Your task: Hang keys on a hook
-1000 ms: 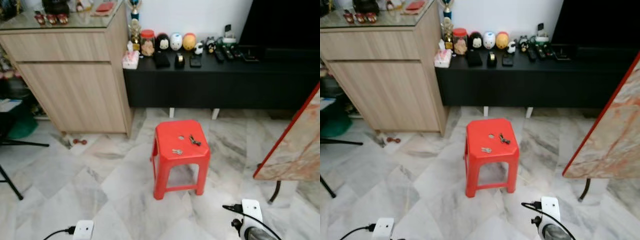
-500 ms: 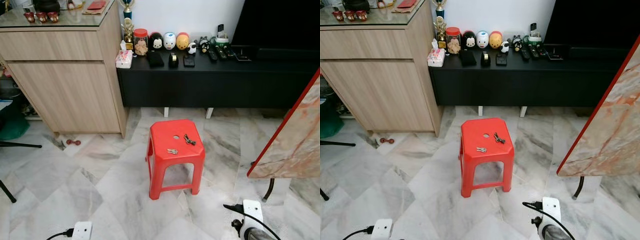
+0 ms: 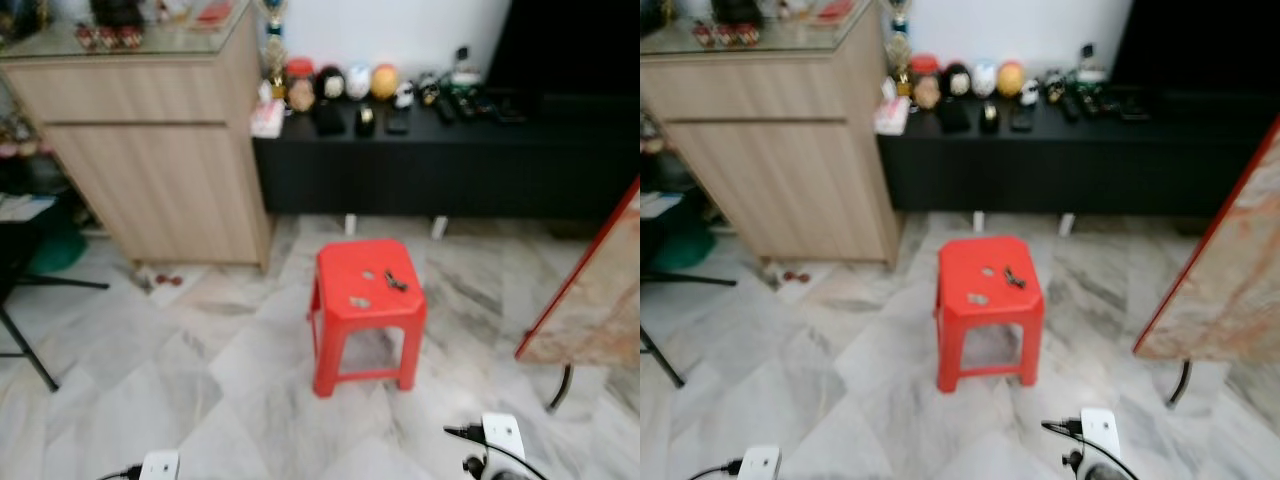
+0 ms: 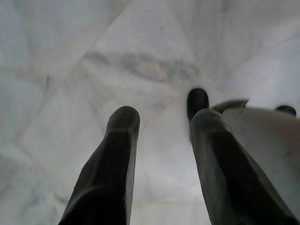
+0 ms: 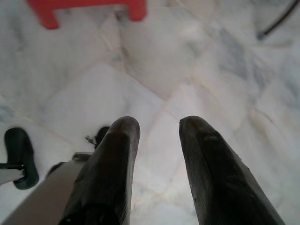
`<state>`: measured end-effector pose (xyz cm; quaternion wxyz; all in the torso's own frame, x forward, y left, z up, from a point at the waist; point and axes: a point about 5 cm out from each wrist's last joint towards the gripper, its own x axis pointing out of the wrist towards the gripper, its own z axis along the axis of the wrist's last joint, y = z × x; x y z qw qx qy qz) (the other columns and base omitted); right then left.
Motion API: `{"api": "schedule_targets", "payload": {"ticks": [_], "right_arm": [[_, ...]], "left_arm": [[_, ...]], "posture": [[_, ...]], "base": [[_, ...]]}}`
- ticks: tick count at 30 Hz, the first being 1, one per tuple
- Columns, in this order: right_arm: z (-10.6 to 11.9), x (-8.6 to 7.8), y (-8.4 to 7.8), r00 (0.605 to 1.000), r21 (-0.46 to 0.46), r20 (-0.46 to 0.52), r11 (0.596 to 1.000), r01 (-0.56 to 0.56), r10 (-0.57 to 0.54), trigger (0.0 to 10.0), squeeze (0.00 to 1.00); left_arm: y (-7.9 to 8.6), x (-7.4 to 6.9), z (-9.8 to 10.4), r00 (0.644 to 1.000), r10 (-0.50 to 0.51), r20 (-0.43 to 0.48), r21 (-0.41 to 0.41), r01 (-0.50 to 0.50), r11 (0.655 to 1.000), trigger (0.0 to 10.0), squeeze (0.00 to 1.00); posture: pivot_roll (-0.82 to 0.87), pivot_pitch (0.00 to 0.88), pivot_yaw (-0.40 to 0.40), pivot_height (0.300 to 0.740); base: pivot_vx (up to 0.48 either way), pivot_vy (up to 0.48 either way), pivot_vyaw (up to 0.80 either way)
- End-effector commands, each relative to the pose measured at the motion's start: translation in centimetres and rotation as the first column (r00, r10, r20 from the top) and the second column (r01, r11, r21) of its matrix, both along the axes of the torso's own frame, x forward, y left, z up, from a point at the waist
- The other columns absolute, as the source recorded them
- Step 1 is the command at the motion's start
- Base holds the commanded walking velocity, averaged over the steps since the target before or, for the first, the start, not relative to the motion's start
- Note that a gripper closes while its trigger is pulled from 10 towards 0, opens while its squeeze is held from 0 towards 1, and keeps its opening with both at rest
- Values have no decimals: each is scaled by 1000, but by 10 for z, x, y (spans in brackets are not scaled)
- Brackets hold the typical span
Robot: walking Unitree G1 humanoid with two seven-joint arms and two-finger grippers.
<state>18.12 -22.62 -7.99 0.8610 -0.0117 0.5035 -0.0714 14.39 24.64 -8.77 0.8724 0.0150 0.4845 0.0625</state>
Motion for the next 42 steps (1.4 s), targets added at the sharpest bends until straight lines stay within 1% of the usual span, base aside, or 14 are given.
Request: {"api": "schedule_targets", "payload": {"ticks": [1,3,13,15,17,20,26,33,38,42], "right_arm": [[-1,-1,1,1000,17,5,1000,13,-13,10000,0],[-1,-1,2,1000,18,6,1000,13,-13,10000,0],[0,0,1,1000,29,12,999,15,-16,10000,0],[1,2,1,1000,30,17,999,17,-18,10000,0],[1,2,1,1000,25,15,1000,9,-10,10000,0],[3,5,-1,1000,17,18,1000,-6,6,10000,0],[5,9,-1,999,21,36,1000,-20,19,10000,0],[7,12,-1,999,22,38,999,-28,28,10000,0],[6,12,-1,999,25,37,999,-22,21,10000,0],[6,11,-2,999,35,40,999,-3,2,10000,0]], "left_arm": [[3,-5,-1,1000,-2,-23,4,2,1000,10000,0],[3,-5,-1,1000,-5,-24,4,5,1000,10000,0],[3,-4,-1,1000,4,-13,-2,-4,1000,10000,0],[4,-3,0,1000,14,-7,0,-14,1000,10000,0],[4,-2,0,1000,17,-5,2,-17,1000,10000,0],[3,0,1,999,35,10,-2,-35,999,10000,0],[2,4,2,999,39,19,-5,-38,999,10000,0],[2,7,3,999,37,24,-8,-37,999,10000,0],[2,6,3,999,36,21,-9,-35,999,10000,0],[2,6,3,999,33,20,-10,-33,999,10000,0]], "posture": [[-130,0,28,740],[-132,0,30,740],[-99,0,17,740],[-73,0,2,740],[-73,0,2,740],[-50,0,-21,740],[-52,0,-26,740],[-62,0,-27,740],[-63,0,-31,740],[-66,0,-32,740]], "base": [[0,0,0],[0,0,0],[249,0,0],[253,0,0],[255,0,0],[257,0,0],[263,0,0],[276,0,522],[283,0,561],[285,0,0]]}}
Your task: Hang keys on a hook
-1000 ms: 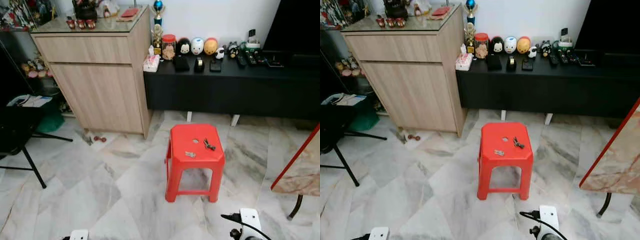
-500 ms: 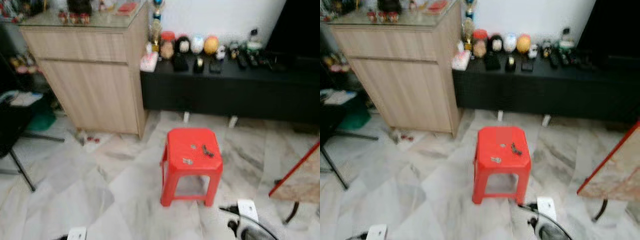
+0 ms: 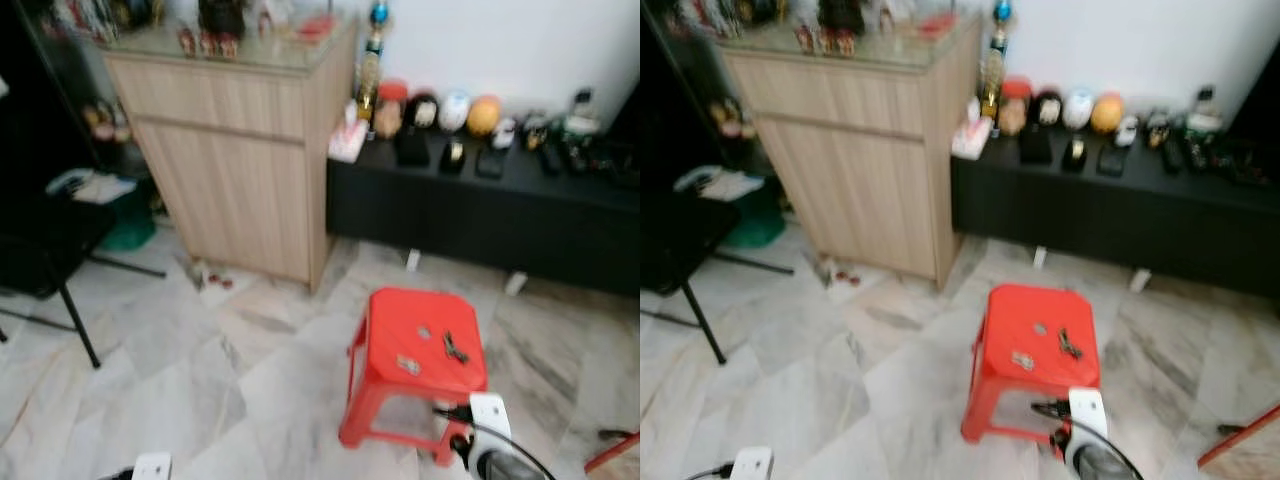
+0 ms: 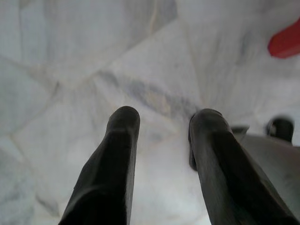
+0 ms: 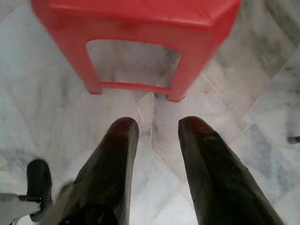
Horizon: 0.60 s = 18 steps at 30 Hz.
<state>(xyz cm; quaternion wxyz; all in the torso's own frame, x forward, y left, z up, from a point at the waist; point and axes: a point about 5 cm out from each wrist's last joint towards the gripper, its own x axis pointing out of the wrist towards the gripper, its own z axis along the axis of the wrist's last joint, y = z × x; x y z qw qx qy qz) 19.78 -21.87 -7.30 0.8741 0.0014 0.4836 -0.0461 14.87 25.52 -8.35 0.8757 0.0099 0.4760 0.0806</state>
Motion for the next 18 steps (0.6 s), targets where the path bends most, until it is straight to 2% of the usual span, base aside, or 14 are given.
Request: {"api": "schedule_targets", "payload": {"ticks": [1,15,18], "right_arm": [[-1,-5,-9,999,-7,-5,999,36,-36,10000,0],[0,-3,-8,999,17,11,999,30,-30,10000,0],[1,-2,-8,999,19,15,999,32,-32,10000,0]], "left_arm": [[-7,1,-1,1000,-6,1,-20,6,1000,10000,0],[-7,3,-1,1000,-23,0,-20,23,1000,10000,0],[-8,4,-1,1000,-31,-3,-25,31,999,10000,0]], "posture": [[-66,0,-32,740],[-76,0,-29,740],[-82,0,-28,740]], "base": [[285,0,0],[284,0,0],[0,0,0]]}}
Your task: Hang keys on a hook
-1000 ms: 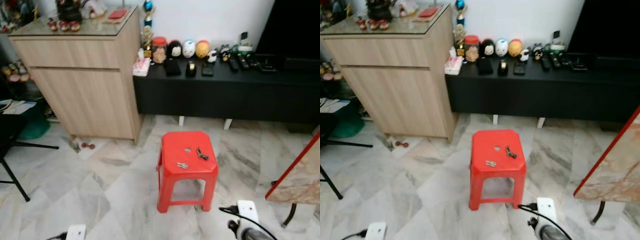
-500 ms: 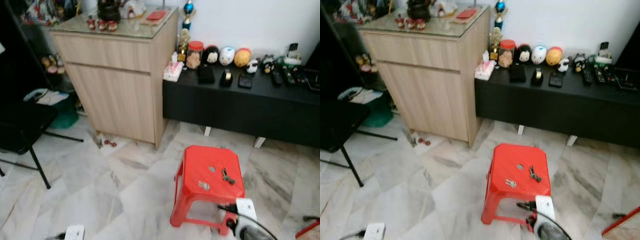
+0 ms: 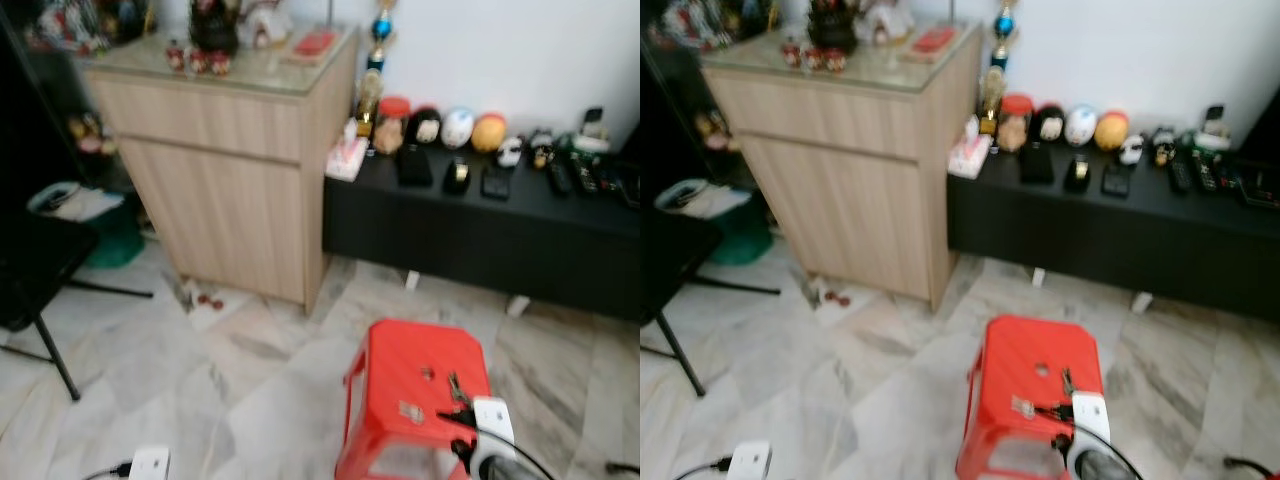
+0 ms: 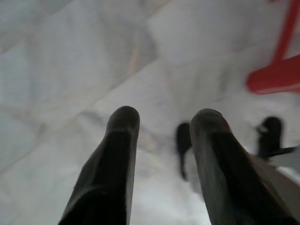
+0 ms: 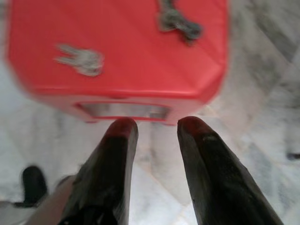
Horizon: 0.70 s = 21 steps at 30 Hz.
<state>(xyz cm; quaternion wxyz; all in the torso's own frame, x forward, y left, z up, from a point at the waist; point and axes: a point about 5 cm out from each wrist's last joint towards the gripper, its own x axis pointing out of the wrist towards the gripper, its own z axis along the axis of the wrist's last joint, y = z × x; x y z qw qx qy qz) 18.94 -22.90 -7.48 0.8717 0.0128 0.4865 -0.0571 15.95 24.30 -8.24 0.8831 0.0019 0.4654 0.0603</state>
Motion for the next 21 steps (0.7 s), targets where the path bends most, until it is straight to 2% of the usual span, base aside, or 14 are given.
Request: {"api": "schedule_targets", "payload": {"ticks": [1,9,11,14,18,21], "right_arm": [[3,7,2,1000,10,26,1000,4,-4,10000,0],[7,14,3,995,24,96,999,23,-25,10000,0],[10,17,5,987,29,159,999,28,-33,10000,0],[10,17,6,980,48,190,998,45,-53,10000,0],[12,18,7,975,59,222,998,21,-34,10000,0],[12,18,8,970,75,243,997,1,-19,10000,0]], "left_arm": [[4,-6,-2,1000,-2,-27,8,2,1000,10000,0],[3,-2,0,1000,-5,-13,8,5,1000,10000,0],[5,-2,0,1000,1,-3,20,-1,1000,10000,0],[7,-4,1,999,31,8,23,-32,999,10000,0],[11,-4,3,998,49,48,50,-52,997,10000,0],[13,-3,6,990,82,114,70,-90,993,10000,0]], "posture": [[-85,0,-29,740],[-122,0,-21,740],[-129,0,-8,740],[-124,0,-2,740],[-96,0,-7,740],[-70,0,-17,740]], "base": [[0,0,0],[0,0,0],[0,0,0],[0,0,0],[0,0,0],[0,0,0]]}}
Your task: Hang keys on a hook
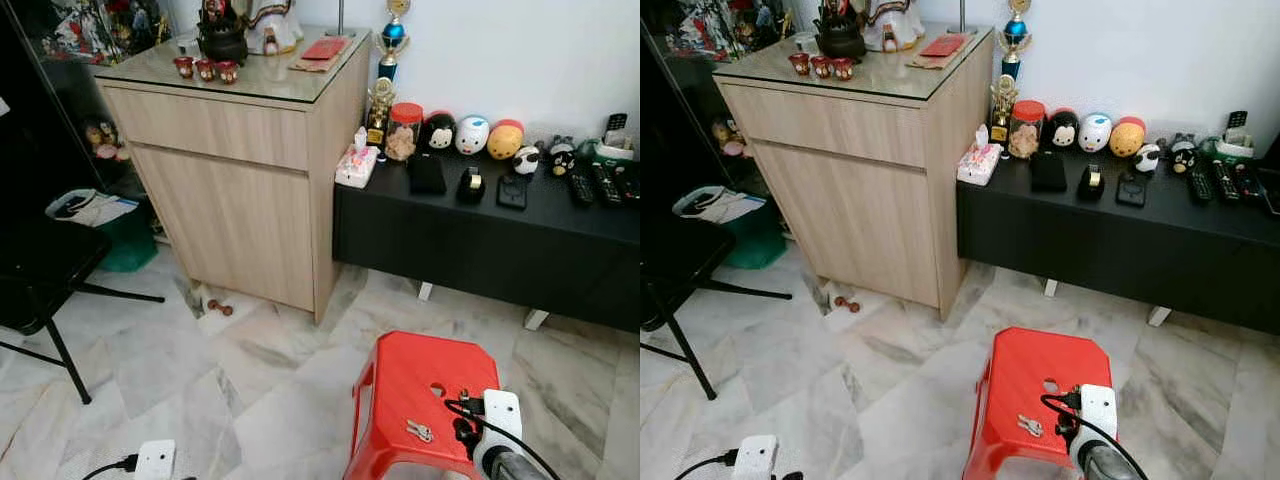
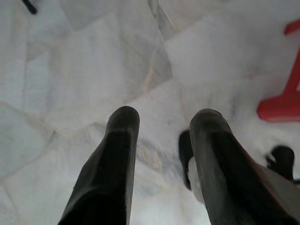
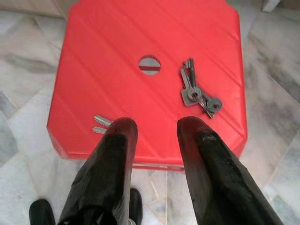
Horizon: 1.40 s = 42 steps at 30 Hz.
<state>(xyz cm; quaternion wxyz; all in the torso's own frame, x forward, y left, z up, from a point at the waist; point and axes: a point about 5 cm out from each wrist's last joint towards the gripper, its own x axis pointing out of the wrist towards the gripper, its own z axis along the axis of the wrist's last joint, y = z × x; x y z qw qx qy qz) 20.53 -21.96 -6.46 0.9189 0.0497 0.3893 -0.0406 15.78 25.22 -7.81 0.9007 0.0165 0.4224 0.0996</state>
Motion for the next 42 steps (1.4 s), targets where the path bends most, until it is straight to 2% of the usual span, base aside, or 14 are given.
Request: {"api": "schedule_targets", "payload": {"ticks": [1,3,7,9,10,12,14,17,19,22,26,35,42], "right_arm": [[2,2,-1,999,11,33,1000,1,-2,10000,0],[3,2,0,998,18,57,1000,-10,9,10000,0],[22,29,30,961,35,268,996,-81,69,10000,0],[27,34,38,945,24,312,993,-114,101,10000,0],[27,34,38,945,24,312,993,-114,101,10000,0],[29,35,40,938,19,327,991,-130,117,10000,0],[30,35,43,928,14,344,988,-154,140,10000,0],[31,34,44,921,30,365,987,-159,137,10000,0],[31,32,40,917,12,372,987,-159,143,10000,0],[31,32,38,919,10,372,989,-149,135,10000,0],[30,30,37,922,-4,364,990,-142,134,10000,0],[26,25,27,940,-37,326,995,-94,101,10000,0],[26,25,23,944,-42,315,995,-92,100,10000,0]], "left_arm": [[5,-1,2,998,45,41,5,-45,999,10000,0],[5,0,5,993,68,95,-11,-67,998,10000,0],[3,3,7,989,47,143,-25,-44,999,10000,0],[-2,31,23,966,-40,257,50,28,998,10000,0],[-2,31,23,966,-40,257,50,28,998,10000,0],[-16,73,54,884,-104,455,94,69,993,10000,0],[-24,87,68,832,-110,543,96,68,993,10000,0],[-27,83,71,806,-112,581,97,67,993,10000,0],[-30,80,82,756,-123,643,112,65,992,10000,0],[-27,77,83,747,-114,655,103,61,993,10000,0],[-25,74,82,750,-100,654,86,58,995,10000,0],[-22,74,73,800,-104,592,77,72,994,10000,0],[-23,73,74,798,-97,594,75,65,995,10000,0]], "posture": [[-70,0,-17,740],[-68,0,-19,740],[-62,0,-16,740],[-63,0,-18,740],[-63,0,-18,740],[-35,0,-45,740],[-32,0,-57,740],[-36,0,-67,740],[-21,0,-68,740],[-18,0,-67,740],[-18,0,-62,740],[-44,0,-47,740],[-33,0,-57,740]], "base": [[0,0,0],[0,0,0],[0,0,0],[0,0,0],[0,0,0],[0,0,0],[0,0,0],[0,0,0],[0,0,0],[0,0,0],[0,0,0],[0,0,0],[0,0,0]]}}
